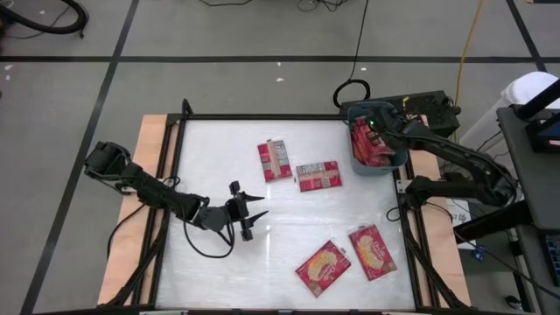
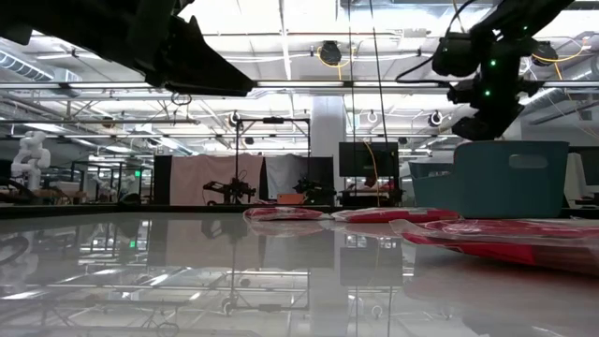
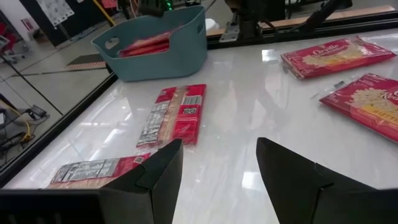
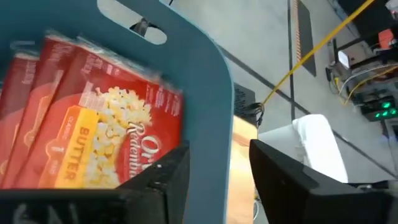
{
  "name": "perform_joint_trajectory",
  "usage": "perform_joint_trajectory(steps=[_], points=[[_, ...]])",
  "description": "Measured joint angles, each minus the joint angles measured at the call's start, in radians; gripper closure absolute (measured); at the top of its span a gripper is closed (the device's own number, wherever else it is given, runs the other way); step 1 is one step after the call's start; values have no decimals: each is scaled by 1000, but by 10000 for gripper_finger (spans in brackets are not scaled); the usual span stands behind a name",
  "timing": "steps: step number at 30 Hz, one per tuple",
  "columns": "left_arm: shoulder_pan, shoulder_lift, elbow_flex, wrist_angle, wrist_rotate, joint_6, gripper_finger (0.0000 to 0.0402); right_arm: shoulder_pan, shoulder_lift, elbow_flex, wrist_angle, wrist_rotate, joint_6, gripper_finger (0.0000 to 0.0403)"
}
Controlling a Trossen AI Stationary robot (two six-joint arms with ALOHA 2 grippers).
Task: Sort popcorn bags into baskets
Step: Put the red popcorn bag into the blue bin
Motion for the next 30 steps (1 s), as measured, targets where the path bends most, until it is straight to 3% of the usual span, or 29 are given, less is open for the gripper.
perform_joint_trajectory(steps=[5,10,16,22,30], points=[[6,0,0,0,0,2,195,1,-29,0,-4,-22,12,221],[6,0,0,0,0,-10,195,3,-44,0,-7,-268,46,222],[6,0,0,0,10,-17,195,30,-44,-39,-14,-293,113,274],[6,0,0,0,26,-20,195,20,-43,-159,178,-269,104,335],[4,0,0,0,34,-28,195,40,-50,-236,325,-366,113,373]])
